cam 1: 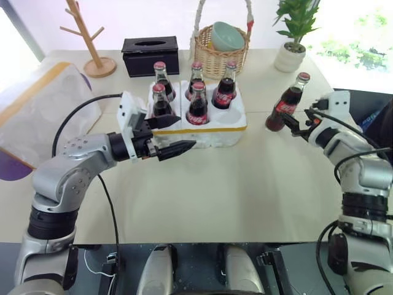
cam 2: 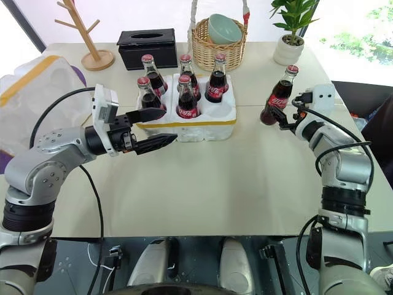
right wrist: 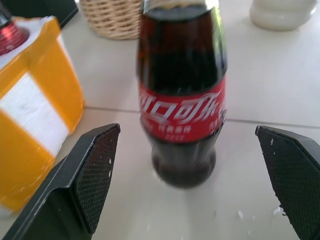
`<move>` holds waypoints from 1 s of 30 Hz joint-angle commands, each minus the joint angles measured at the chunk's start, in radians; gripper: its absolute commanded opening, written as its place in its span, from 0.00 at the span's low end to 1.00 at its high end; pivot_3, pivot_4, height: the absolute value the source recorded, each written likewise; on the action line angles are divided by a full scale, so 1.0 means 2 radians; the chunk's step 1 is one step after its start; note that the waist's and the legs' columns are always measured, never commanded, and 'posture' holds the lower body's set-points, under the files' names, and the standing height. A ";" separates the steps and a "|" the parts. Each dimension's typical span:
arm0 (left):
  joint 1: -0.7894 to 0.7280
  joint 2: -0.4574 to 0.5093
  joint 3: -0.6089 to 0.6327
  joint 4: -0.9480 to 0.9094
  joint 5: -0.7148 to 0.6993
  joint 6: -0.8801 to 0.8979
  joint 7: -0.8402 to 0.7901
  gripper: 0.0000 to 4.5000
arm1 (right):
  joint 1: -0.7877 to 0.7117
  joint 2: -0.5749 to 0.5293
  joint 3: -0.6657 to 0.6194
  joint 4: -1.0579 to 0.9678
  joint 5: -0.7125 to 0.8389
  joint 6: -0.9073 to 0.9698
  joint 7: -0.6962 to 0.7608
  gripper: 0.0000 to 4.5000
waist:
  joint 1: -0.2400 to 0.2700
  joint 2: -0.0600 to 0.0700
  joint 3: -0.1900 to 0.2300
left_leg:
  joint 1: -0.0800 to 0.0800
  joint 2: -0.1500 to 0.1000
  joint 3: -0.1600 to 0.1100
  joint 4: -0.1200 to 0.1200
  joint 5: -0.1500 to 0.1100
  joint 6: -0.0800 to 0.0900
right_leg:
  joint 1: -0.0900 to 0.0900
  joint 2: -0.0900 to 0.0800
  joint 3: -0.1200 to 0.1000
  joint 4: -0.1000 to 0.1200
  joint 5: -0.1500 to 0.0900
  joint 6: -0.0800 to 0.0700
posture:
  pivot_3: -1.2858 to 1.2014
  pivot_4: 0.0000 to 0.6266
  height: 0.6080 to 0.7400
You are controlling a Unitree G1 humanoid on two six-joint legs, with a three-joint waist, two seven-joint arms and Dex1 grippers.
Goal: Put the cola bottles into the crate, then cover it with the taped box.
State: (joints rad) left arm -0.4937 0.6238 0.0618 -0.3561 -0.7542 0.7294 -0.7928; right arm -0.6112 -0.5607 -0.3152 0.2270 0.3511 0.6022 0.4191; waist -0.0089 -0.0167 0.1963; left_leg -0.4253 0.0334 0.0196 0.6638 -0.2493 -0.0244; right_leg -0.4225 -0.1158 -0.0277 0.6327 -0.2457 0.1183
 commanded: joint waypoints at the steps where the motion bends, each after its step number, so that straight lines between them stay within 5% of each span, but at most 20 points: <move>1: -0.002 0.002 0.010 -0.012 0.000 -0.008 -0.001 1.00 | -0.040 0.004 0.010 0.068 -0.016 -0.062 0.012 0.99 | -0.001 0.000 0.000 | 0.000 0.000 0.000 0.000 0.000 0.000 | 0.000 0.000 0.000 0.000 0.000 0.000 | 0.52 0.24 0.97; 8: -0.002 0.004 0.012 -0.011 0.006 -0.012 -0.001 1.00 | -0.113 0.013 0.025 0.239 -0.039 -0.146 0.027 0.99 | -0.002 0.000 0.000 | 0.000 0.000 0.000 0.000 0.000 0.000 | 0.000 0.000 0.000 0.000 0.000 0.000 | 0.52 0.24 0.97; 10: -0.002 0.006 0.014 -0.009 0.007 -0.013 -0.001 1.00 | -0.120 0.015 0.025 0.254 -0.037 -0.166 0.037 0.87 | -0.001 0.000 0.000 | 0.000 0.000 0.000 0.000 0.000 0.000 | 0.000 0.000 0.000 0.000 0.000 0.000 | 0.52 0.24 0.97; 13: 0.001 0.007 0.016 -0.010 0.007 -0.013 -0.001 1.00 | -0.115 0.018 0.028 0.223 -0.029 -0.182 0.059 0.61 | -0.002 0.000 0.000 | 0.000 0.000 0.000 0.000 0.000 0.000 | 0.000 0.000 0.000 0.000 0.000 0.000 | 0.52 0.24 0.97; 24: 0.021 0.009 0.027 -0.019 0.005 -0.011 0.010 1.00 | -0.109 0.032 0.033 -0.050 0.093 -0.054 0.115 0.61 | -0.004 0.003 0.002 | 0.000 0.000 0.000 -0.001 0.000 0.000 | -0.001 0.000 0.000 0.000 0.000 0.000 | 0.52 0.24 0.97; 30: 0.022 0.007 0.029 -0.021 0.006 -0.010 0.016 1.00 | -0.107 0.045 0.110 -0.072 0.044 -0.045 0.113 0.61 | 0.000 0.003 0.002 | 0.000 0.000 0.000 0.000 0.000 0.000 | -0.001 0.000 0.000 0.000 0.000 0.000 | 0.52 0.24 0.97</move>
State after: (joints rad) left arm -0.4439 0.6290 0.0948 -0.3640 -0.7404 0.7257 -0.7629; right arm -0.8015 -0.4719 -0.0896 0.1146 0.4539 0.5279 0.6532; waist -0.0081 -0.0116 0.1994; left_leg -0.4262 0.0335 0.0201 0.6641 -0.2492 -0.0247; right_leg -0.4240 -0.1158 -0.0270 0.6330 -0.2456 0.1186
